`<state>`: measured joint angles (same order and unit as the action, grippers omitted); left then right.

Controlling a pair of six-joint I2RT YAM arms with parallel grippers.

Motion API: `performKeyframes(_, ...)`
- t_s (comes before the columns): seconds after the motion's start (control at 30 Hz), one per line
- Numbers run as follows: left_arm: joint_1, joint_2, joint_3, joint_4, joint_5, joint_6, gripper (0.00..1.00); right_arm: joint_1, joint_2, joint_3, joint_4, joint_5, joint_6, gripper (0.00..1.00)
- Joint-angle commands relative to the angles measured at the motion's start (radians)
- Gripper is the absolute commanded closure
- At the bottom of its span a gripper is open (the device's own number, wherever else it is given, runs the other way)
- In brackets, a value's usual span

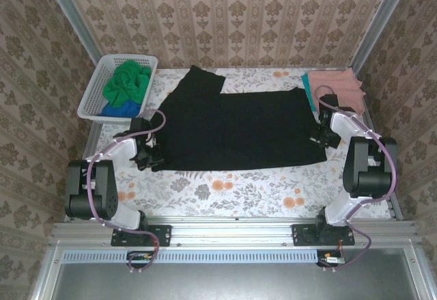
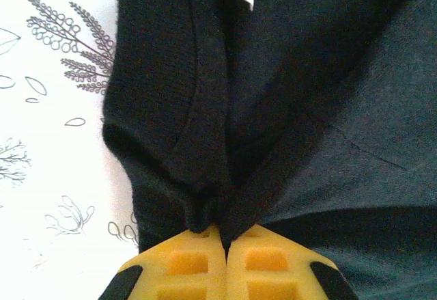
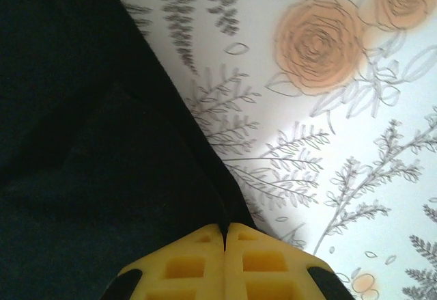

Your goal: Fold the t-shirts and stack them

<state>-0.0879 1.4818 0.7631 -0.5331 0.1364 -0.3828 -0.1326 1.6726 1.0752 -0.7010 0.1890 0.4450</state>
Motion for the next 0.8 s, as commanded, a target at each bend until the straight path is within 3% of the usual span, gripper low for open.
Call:
performKeyframes(0.0,0.017,0.022,-0.014,-0.019,-0.005,-0.017,1.00,-0.038,-0.008,-0.026,-0.038,0.116,0.050,1.00)
performKeyframes(0.2,0.023,0.022,-0.035,0.000,0.014,-0.027,1.00,-0.065,0.026,-0.028,-0.059,0.165,0.077,0.99)
performKeyframes(0.27,0.024,0.023,-0.040,0.003,0.022,-0.027,1.00,-0.065,0.034,-0.019,-0.068,0.153,0.067,0.85)
performKeyframes(0.4,0.024,0.003,-0.032,-0.023,0.031,-0.023,1.00,-0.026,0.006,0.010,-0.096,0.104,0.015,0.77)
performKeyframes(0.43,0.024,-0.015,-0.028,-0.036,0.031,-0.025,0.98,0.006,-0.020,0.018,-0.104,0.112,0.000,0.73)
performKeyframes(0.53,0.020,-0.085,-0.004,-0.080,0.017,-0.031,0.76,0.136,-0.095,0.028,-0.068,0.104,-0.076,0.59)
performKeyframes(0.6,0.016,-0.134,0.030,-0.113,-0.012,-0.028,0.62,0.254,-0.126,0.016,0.029,0.004,-0.192,0.52)
performKeyframes(0.77,-0.020,-0.132,0.164,-0.106,-0.018,-0.009,0.57,0.489,-0.071,0.027,0.241,-0.260,-0.476,0.37)
